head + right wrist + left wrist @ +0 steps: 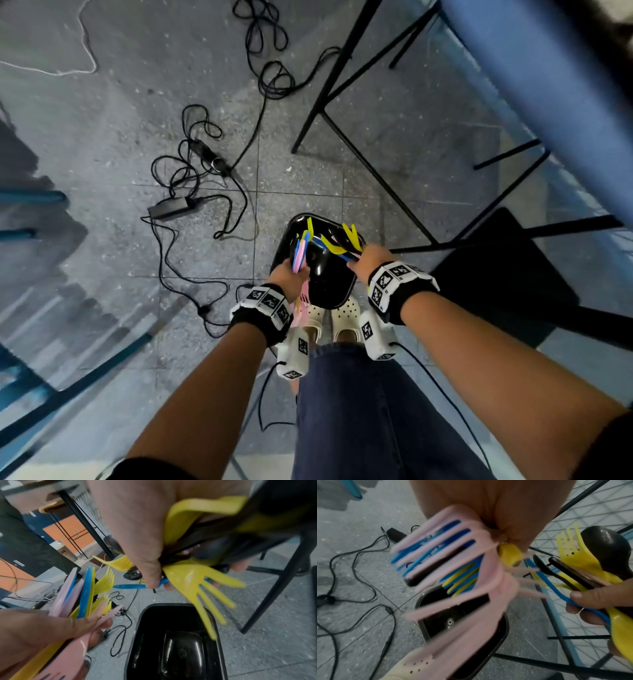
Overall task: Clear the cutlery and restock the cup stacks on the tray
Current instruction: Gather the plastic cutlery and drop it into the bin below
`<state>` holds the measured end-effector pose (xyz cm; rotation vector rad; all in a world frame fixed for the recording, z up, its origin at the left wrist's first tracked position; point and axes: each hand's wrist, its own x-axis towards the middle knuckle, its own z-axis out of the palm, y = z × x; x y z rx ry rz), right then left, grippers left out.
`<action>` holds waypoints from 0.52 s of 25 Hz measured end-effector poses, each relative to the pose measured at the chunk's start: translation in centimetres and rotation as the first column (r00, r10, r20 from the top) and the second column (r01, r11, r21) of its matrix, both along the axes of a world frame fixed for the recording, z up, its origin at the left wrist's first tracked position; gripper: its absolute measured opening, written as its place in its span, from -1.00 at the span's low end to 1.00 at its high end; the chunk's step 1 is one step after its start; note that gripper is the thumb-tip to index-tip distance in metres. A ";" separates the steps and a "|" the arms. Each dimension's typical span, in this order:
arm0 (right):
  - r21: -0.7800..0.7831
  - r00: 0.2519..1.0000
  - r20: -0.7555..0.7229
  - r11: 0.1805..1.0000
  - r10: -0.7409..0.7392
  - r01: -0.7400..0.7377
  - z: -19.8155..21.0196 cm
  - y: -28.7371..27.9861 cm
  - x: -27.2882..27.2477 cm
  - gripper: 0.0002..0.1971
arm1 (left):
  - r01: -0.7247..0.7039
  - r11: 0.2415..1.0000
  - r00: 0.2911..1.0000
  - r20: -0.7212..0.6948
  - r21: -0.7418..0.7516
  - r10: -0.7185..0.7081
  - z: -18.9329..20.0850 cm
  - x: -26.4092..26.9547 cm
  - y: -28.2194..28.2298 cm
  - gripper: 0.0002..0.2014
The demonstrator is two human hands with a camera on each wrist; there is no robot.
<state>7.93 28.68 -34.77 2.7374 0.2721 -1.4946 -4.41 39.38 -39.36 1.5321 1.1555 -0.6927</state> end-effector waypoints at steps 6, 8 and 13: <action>-0.088 0.997 -0.072 0.996 -0.025 0.018 -9.9 -0.2 -0.2 -0.64 | 0.020 0.996 0.993 -0.117 -0.082 -0.029 -10.0 -0.4 -1.3 -0.62; -0.119 0.995 -0.101 0.993 0.016 -0.028 -12.1 -0.3 -0.4 -0.65 | 0.044 0.993 0.984 -0.169 -0.112 -0.062 -12.6 -0.7 -1.5 -0.61; -0.057 0.985 -0.153 0.996 -0.076 0.068 -17.0 0.9 -0.4 -0.60 | -0.094 0.991 0.972 -0.224 -0.099 0.070 -17.4 0.8 -1.6 -0.49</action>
